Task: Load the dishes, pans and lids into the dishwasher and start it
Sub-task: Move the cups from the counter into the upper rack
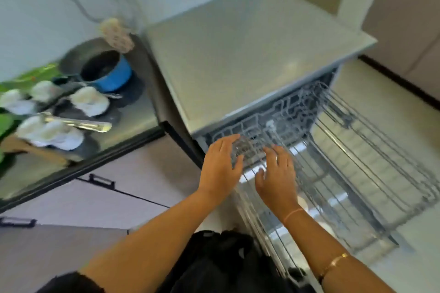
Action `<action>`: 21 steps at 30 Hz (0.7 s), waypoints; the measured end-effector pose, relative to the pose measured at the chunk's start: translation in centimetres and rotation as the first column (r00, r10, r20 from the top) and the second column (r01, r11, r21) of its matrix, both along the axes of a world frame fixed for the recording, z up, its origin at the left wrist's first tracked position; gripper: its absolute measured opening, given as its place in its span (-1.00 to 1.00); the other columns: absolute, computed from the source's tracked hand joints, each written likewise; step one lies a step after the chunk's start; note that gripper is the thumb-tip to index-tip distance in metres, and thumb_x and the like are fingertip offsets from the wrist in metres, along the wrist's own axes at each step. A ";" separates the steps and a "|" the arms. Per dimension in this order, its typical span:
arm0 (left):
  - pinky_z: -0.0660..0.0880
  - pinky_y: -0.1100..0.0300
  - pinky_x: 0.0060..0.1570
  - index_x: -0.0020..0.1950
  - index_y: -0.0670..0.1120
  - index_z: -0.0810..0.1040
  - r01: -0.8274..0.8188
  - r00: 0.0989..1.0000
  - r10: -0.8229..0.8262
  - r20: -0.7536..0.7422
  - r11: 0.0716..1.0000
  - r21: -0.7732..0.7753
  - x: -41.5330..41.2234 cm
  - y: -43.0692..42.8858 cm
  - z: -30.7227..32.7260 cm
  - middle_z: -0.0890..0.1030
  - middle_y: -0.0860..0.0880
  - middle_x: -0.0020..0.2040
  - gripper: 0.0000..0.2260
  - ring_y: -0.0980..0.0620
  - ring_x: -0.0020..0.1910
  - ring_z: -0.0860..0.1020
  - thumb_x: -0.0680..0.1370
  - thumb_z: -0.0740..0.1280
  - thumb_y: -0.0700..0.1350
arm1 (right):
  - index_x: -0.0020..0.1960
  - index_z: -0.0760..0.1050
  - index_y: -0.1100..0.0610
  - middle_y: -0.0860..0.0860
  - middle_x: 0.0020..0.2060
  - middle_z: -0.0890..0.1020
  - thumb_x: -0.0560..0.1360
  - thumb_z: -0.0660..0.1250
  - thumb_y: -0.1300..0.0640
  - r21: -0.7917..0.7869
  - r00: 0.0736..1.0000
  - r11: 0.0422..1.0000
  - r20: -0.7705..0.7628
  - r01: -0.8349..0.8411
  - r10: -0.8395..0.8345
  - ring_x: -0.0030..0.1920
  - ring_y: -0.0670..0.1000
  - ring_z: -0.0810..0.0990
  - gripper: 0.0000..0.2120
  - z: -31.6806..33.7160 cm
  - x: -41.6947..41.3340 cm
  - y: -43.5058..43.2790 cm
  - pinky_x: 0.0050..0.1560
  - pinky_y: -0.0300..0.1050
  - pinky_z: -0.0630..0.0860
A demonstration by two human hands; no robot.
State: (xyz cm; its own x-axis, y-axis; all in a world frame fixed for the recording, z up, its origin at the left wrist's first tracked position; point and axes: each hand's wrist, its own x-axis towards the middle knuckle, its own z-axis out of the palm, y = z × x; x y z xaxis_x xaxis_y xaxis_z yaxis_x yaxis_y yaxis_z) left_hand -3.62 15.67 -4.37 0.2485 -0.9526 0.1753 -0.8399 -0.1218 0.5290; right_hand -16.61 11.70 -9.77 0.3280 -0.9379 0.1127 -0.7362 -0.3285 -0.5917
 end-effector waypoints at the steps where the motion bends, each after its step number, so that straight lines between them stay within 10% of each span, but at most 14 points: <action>1: 0.32 0.20 0.28 0.39 -0.08 0.36 -0.054 0.998 0.054 -0.012 0.998 -0.031 1.0 0.4 0.8 0.46 -0.02 0.30 -0.61 0.01 0.29 0.37 0.56 0.29 -0.10 | 0.26 0.41 0.27 0.28 0.22 0.46 0.35 0.34 0.33 -0.043 0.998 0.998 0.026 -0.050 0.051 0.25 0.32 0.43 -0.53 0.8 1.1 -0.3 0.20 0.26 0.44; 6: 0.24 0.37 0.26 0.35 -0.07 0.39 -0.331 0.941 0.316 -0.122 0.934 -0.135 6.2 2.1 2.9 0.48 0.03 0.24 -0.62 0.10 0.27 0.37 0.54 0.32 -0.13 | 0.26 0.42 0.28 0.26 0.17 0.47 0.39 0.30 0.29 -0.146 0.964 0.959 0.073 -0.242 0.255 0.20 0.28 0.44 -0.57 3.7 7.4 -1.6 0.19 0.19 0.46; 21: 0.25 -0.01 0.39 0.40 -0.17 0.25 -0.862 0.507 0.772 -0.384 0.464 -0.205 26.5 5.4 5.5 0.30 -0.16 0.37 -0.46 -0.12 0.39 0.25 0.47 0.37 -0.21 | 0.34 0.34 0.21 0.10 0.21 0.43 0.47 0.29 0.27 -0.111 0.786 0.828 0.267 -0.550 0.558 0.23 0.03 0.40 -0.56 10.3 30.7 -1.7 0.23 -0.28 0.28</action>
